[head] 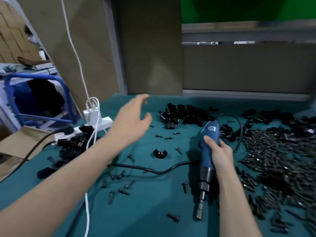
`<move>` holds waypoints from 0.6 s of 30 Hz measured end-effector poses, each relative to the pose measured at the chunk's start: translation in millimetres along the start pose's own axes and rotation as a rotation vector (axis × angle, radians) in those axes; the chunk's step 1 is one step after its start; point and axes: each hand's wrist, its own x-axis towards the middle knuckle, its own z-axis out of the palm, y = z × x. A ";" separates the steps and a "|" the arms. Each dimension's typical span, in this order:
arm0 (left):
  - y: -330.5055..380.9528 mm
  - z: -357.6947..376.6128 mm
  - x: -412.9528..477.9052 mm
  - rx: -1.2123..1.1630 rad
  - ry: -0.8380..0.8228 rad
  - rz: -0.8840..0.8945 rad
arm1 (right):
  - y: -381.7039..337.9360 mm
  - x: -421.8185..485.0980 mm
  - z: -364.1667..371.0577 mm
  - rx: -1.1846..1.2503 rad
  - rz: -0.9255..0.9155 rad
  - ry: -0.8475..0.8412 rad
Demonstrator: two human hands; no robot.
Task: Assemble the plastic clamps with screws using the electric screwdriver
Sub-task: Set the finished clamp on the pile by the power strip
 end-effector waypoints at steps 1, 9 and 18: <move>11.7 27.4 15.3 0.012 -0.150 0.017 | -0.9 -1.4 0.0 -0.049 -0.026 0.012; 5.8 178.7 82.6 0.651 -0.481 0.187 | -6.6 -3.6 -7.2 -0.451 -0.133 0.127; -37.1 193.1 102.1 0.509 -0.236 0.261 | -8.1 -0.5 -12.7 -0.169 -0.126 0.099</move>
